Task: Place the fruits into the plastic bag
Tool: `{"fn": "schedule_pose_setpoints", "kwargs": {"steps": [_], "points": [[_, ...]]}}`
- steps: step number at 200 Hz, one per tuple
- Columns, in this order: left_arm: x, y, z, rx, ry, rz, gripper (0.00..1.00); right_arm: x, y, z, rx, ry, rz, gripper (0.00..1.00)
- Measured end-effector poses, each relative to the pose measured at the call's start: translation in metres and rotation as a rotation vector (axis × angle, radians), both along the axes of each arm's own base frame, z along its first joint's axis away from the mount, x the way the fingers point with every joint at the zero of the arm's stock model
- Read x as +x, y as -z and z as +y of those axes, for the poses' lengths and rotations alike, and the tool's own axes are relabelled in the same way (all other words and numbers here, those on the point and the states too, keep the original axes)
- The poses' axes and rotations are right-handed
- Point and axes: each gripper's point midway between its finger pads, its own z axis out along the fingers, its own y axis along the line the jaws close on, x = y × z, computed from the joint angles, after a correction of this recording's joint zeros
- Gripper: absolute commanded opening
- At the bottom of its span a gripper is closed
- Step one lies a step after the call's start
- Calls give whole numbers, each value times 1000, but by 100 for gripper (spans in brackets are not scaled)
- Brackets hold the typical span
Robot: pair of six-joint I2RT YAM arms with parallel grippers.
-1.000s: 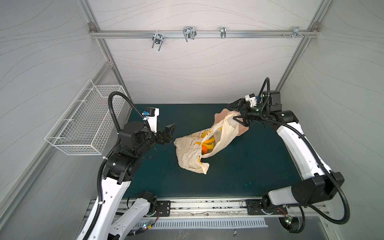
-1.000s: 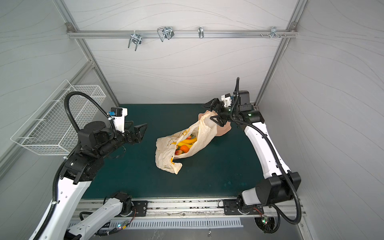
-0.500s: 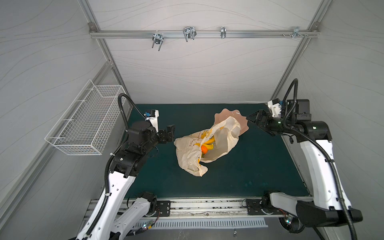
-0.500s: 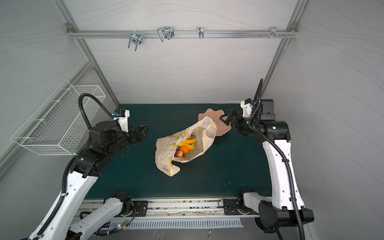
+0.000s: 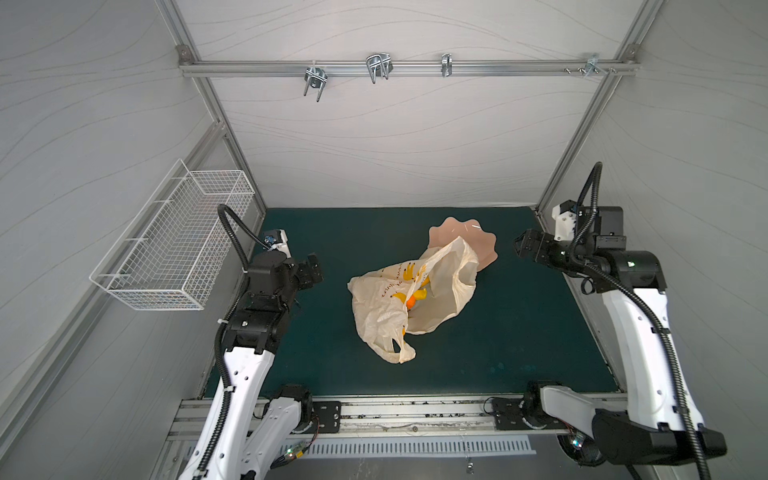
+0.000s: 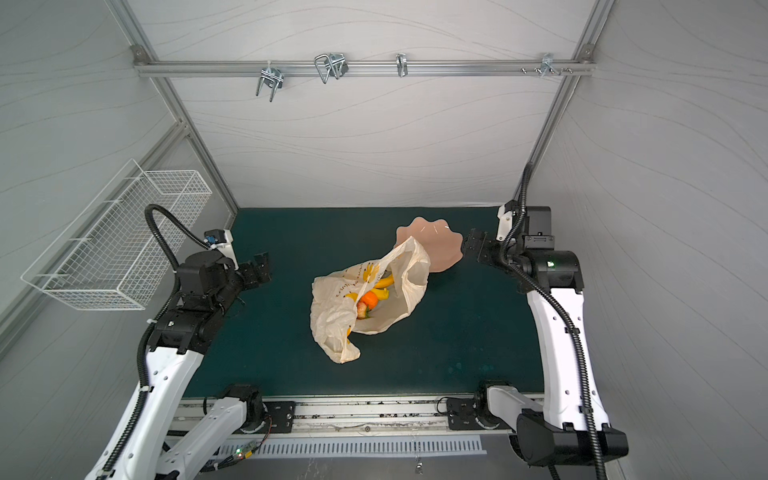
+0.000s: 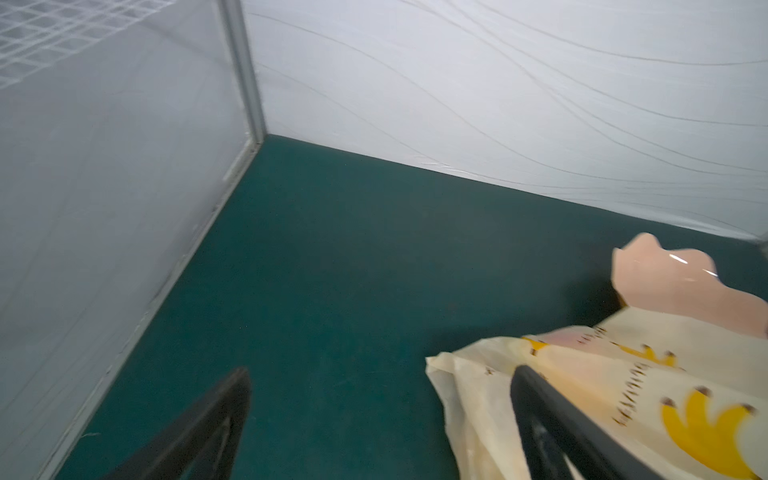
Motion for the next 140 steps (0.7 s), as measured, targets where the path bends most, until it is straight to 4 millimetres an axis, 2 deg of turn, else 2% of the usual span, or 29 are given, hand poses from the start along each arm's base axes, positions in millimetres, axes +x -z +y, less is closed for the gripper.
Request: {"fn": "schedule_pose_setpoints", "kwargs": {"steps": [25, 44, 66, 82, 98, 114, 125, 140], "points": [[-7, 30, 36, 92, -107, 16, 99, 11, 31, -17, -69, 64, -8, 99], [-12, 61, 51, 157, -135, 31, 99, 21, 57, -35, -138, 115, -25, 99], [-11, 104, 54, 161, -125, 52, 99, 32, 94, -49, -165, 155, -92, 99], [-3, 135, 46, 120, -81, 57, 99, 35, 136, -55, -156, 176, -115, 99], [8, 164, 39, 69, -45, 76, 99, 37, 180, -55, -136, 182, -102, 99], [19, 185, 33, 26, -20, 89, 99, 43, 212, -47, -128, 158, -112, 99], [29, 192, 30, 2, 0, 79, 99, 49, 228, -35, -142, 108, -127, 99], [43, 193, 26, -13, 26, 40, 99, 60, 237, -17, -159, 32, -160, 99]]}}
